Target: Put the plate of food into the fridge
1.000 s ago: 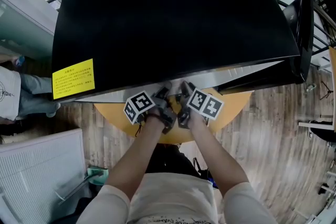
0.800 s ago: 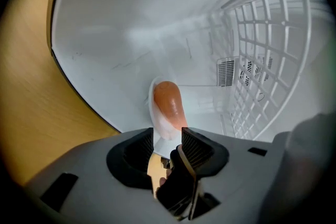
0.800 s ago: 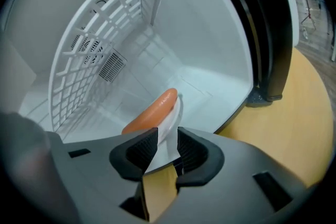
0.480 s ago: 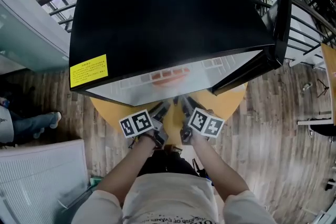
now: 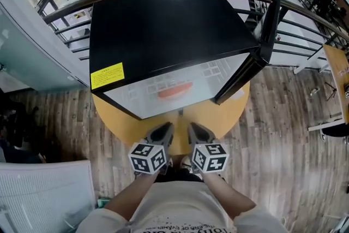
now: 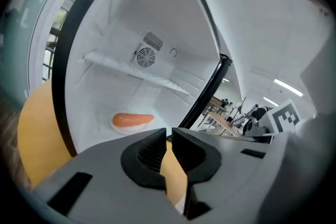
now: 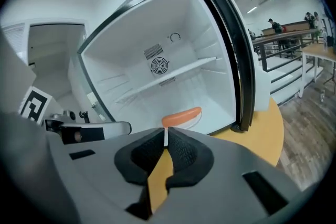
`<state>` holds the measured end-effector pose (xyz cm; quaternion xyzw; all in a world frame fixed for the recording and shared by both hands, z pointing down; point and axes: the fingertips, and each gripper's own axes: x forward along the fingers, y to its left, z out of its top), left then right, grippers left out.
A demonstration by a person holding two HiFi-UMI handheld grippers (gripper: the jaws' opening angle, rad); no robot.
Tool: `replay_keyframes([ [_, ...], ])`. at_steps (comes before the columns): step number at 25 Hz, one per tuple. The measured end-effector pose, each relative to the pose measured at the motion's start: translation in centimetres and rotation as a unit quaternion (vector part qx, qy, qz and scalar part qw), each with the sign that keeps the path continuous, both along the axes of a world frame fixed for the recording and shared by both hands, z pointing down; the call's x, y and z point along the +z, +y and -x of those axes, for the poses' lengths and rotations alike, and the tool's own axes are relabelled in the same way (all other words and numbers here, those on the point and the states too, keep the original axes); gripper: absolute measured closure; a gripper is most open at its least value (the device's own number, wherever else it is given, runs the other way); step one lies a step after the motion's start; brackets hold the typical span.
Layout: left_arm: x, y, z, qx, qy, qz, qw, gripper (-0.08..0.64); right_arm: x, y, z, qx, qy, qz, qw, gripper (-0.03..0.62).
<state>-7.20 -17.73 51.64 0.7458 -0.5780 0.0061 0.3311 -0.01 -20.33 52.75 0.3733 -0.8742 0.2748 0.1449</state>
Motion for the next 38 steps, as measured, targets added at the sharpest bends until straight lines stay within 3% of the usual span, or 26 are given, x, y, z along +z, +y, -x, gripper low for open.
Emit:
replay_keyframes([
  [5,-1.1,3.7,-0.2,0.013,-0.051,-0.004,0.9986,0.535,-2.1,3.6,-0.4,-0.044,0.024,-0.05,0.997,0.559],
  [8,-0.3,5.9,-0.4,0.017,-0.074,0.005,0.9971,0.535,-2.1,5.2,-0.5,-0.054,0.03,-0.05,0.997,0.561],
  [13,0.5,6.7,-0.6,0.012,-0.07,0.021,0.9972,0.536,-2.1,5.8,-0.5,-0.057,0.035,-0.042,0.997,0.565],
  [19,-0.8,6.3,-1.2,0.023,-0.088,-0.005,0.9958,0.535,-2.3,6.9,0.0,-0.077,0.049,-0.051,0.995,0.566],
  [26,-0.6,6.8,-0.7,0.004,-0.078,-0.003,0.997,0.535,-2.2,7.0,-0.6,-0.072,0.048,-0.055,0.995,0.566],
  [30,-0.7,7.2,-1.1,0.011,-0.073,-0.005,0.9972,0.535,-2.7,7.5,-0.5,-0.079,0.056,-0.07,0.993,0.566],
  [38,-0.9,7.7,-1.7,0.02,-0.07,-0.007,0.9973,0.535,-2.3,8.4,-0.4,-0.086,0.055,-0.058,0.993,0.566],
])
